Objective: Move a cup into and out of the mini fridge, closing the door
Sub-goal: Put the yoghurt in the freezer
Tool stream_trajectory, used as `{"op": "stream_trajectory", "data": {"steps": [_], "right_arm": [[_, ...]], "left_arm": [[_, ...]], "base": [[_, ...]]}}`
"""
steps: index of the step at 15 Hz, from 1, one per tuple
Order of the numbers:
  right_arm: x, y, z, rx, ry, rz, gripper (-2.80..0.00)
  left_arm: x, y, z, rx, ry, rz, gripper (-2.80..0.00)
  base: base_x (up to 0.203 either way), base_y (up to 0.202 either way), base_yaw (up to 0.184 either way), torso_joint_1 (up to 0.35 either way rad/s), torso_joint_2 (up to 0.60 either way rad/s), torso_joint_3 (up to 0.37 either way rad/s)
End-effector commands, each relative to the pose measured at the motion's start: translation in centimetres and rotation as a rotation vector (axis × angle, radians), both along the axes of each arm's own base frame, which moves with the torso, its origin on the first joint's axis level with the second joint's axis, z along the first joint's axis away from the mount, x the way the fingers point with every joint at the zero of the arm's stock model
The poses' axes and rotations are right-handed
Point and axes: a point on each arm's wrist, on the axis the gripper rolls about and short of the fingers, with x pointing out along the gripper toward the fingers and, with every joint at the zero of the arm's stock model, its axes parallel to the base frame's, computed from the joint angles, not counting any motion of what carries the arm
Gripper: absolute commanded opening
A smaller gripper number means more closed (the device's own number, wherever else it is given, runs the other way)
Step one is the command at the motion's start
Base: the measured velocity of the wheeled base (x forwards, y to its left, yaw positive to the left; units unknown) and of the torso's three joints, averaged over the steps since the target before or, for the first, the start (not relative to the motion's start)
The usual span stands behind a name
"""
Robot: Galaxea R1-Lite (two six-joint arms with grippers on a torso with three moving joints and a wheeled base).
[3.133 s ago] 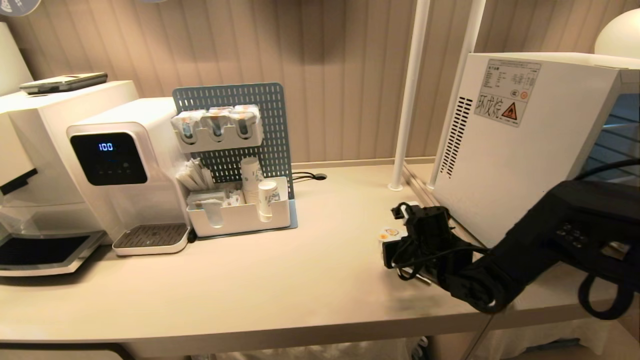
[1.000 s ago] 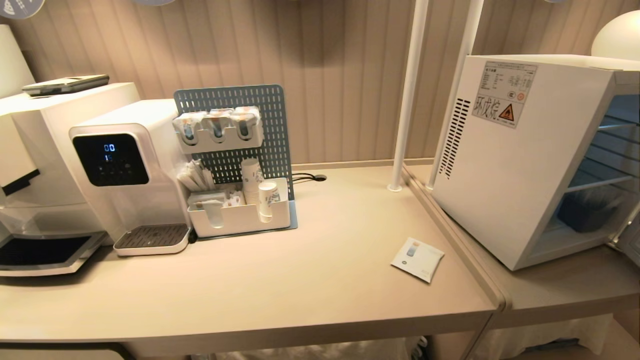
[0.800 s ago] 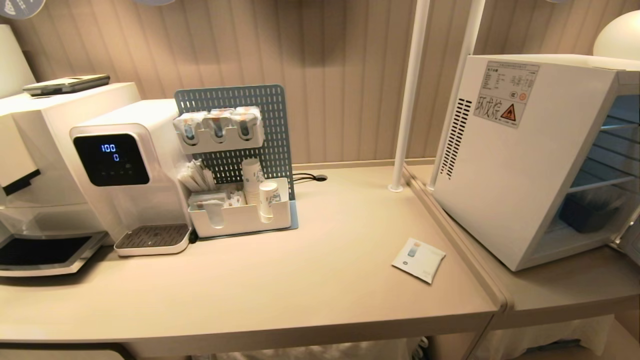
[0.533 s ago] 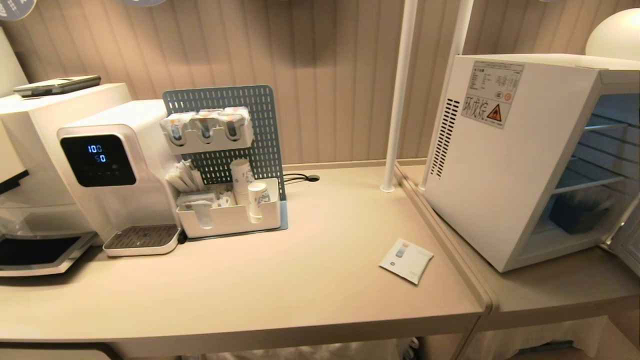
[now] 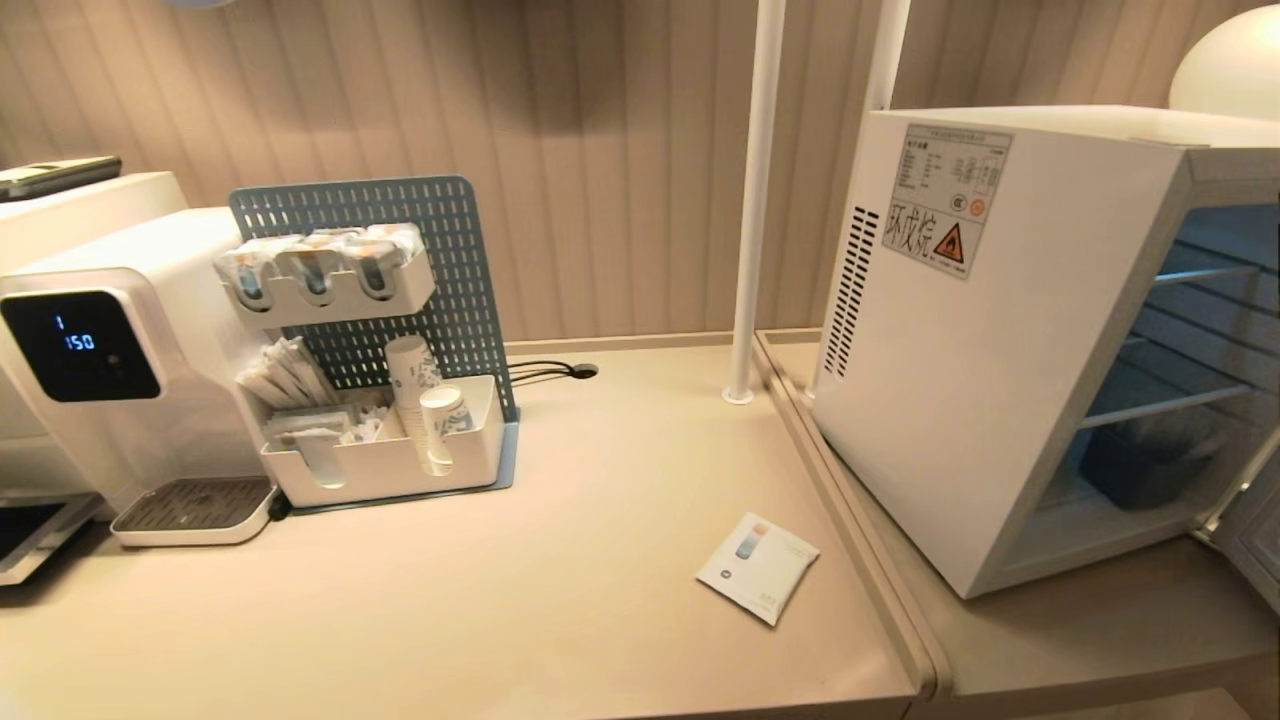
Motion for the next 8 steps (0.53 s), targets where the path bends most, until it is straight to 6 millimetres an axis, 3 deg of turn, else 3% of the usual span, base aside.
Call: {"op": "stream_trajectory", "data": {"steps": [1, 8], "right_arm": [[0.03, 0.00, -0.04, 0.000, 0.007, 0.003, -2.80], [0.02, 0.00, -0.02, -0.003, 0.007, 0.003, -2.80]], "left_arm": [[0.02, 0.00, -0.04, 0.000, 0.003, 0.002, -2.80], [0.02, 0.00, -0.04, -0.001, 0.003, 0.002, -2.80]], "base": [[0.000, 0.000, 0.000, 0.031, 0.03, -0.007], [0.008, -0.008, 0.006, 0.000, 0.00, 0.000]]}}
